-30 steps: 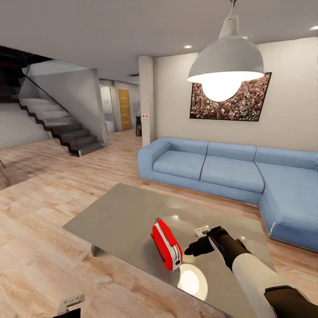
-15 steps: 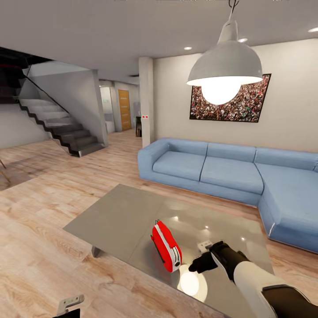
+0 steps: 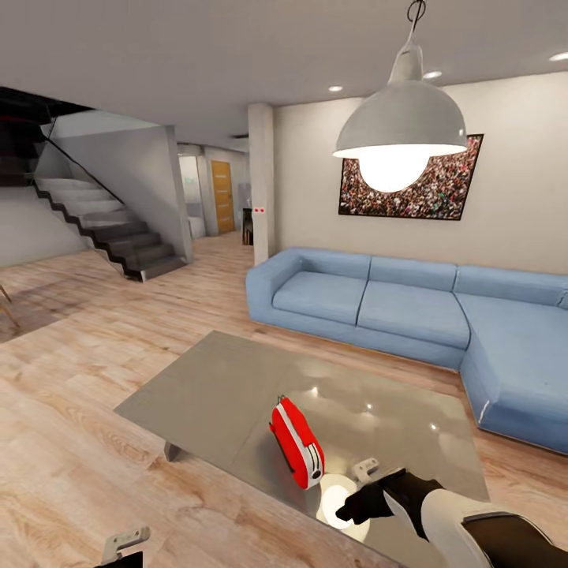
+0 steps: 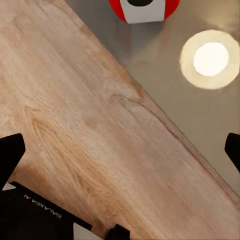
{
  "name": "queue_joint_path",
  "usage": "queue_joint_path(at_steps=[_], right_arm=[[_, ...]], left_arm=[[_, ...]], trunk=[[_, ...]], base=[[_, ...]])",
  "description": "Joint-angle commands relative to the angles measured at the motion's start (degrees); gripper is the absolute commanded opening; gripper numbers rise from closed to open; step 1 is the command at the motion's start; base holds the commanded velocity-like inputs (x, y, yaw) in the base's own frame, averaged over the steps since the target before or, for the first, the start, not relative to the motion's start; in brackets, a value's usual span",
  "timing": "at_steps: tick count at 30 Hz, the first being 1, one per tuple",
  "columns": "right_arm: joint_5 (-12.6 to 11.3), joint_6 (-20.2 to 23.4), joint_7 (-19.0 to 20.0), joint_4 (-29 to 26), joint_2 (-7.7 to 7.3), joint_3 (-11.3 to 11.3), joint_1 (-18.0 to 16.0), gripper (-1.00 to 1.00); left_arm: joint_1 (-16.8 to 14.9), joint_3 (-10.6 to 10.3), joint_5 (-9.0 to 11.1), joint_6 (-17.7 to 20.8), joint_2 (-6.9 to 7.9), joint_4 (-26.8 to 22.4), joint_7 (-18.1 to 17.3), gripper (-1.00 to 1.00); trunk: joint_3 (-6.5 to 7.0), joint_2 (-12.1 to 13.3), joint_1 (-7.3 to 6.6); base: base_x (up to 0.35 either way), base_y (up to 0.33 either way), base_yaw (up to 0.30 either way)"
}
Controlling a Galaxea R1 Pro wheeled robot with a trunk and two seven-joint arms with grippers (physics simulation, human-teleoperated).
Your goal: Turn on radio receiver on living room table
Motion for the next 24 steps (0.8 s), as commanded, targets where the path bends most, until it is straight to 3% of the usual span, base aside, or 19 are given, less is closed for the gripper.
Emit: queue_joint_path(at_steps=[1,6,20,21,22,24], right_arm=[[0.0,-0.8,0.0,0.2,0.01,0.0,0.3,1.0],[0.1,-6.5,0.0,0.8,0.45,0.0,4.1,1.0],[0.4,-10.5,-0.8,0.9,0.11,0.1,14.5,1.0],[0.4,-10.8,-2.8,0.9,0.07,0.1,15.6,1.0],[0.2,-11.1,-7.8,0.9,0.06,0.2,17.0,1.0],[0.1,-11.2,-13.5,0.9,0.09,0.1,18.2,1.0]], left_arm=[[0.0,0.0,0.0,0.0,-0.01,0.0,0.0,-1.0],[0.0,0.0,0.0,0.0,-0.02,0.0,0.1,-1.0],[0.6,-0.3,-0.3,0.2,-0.08,0.1,0.3,-1.0],[1.4,-0.3,-0.9,0.3,-0.07,0.1,0.3,-1.0],[2.9,-0.4,-2.5,0.3,-0.11,0.2,0.3,-1.0],[4.3,-0.4,-4.5,0.4,-0.18,0.2,0.3,-1.0]], trunk=[[0.19,0.4,-0.23],[1.09,2.4,-1.32],[3.6,8.0,-4.4],[3.78,8.4,-4.62],[3.96,8.8,-4.84],[4.32,9.6,-5.28]], base=[[0.0,0.0,0.0],[0.0,0.0,0.0],[0.0,0.0,0.0],[0.0,0.0,0.0],[0.0,0.0,0.0],[0.0,0.0,0.0]])
